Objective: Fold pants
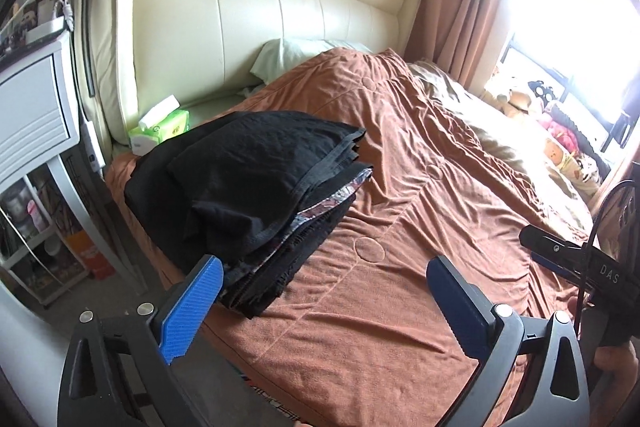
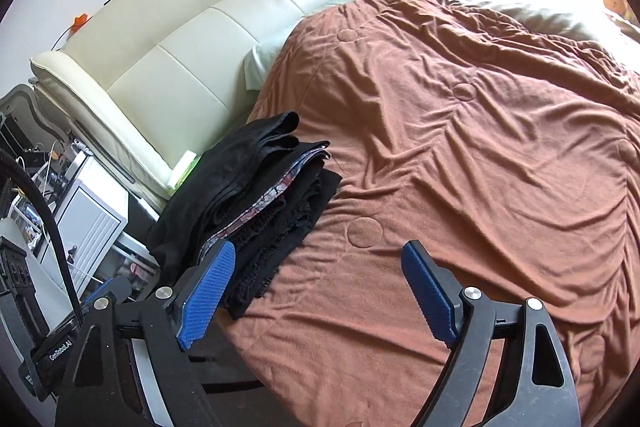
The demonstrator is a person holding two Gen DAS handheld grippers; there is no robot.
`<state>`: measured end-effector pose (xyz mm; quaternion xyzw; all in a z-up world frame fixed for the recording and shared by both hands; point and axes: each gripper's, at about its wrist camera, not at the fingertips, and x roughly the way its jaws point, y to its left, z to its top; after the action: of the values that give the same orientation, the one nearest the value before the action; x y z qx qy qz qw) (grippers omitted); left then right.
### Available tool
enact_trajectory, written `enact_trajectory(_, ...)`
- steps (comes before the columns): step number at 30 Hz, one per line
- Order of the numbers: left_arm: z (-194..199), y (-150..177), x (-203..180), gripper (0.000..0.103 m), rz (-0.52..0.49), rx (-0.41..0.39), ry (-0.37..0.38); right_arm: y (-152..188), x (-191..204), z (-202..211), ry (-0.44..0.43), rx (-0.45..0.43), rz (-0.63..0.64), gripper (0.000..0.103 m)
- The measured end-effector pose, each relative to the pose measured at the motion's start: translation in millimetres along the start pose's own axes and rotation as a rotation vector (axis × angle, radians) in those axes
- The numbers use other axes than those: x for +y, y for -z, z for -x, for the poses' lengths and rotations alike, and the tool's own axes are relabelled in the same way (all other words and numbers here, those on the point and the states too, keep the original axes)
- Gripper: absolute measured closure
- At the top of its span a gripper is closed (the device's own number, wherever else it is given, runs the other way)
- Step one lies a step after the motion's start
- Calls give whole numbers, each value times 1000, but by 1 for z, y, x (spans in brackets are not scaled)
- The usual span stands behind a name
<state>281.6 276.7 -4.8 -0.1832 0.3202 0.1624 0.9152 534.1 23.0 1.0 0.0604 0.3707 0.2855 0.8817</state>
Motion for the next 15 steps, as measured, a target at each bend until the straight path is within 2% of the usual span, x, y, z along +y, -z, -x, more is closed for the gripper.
enact_trajectory(6,39,15,-22,0,-14,-40,-24,24,-7,63,9,-59,20,10)
enact_trajectory(9,56,23,-27,0,3,-47,-16,36,-11,93,29,-82,42,0)
enact_trajectory(15,86,39,-43,0,-15,-73,-8,60,-19,154,45,-136,57,0)
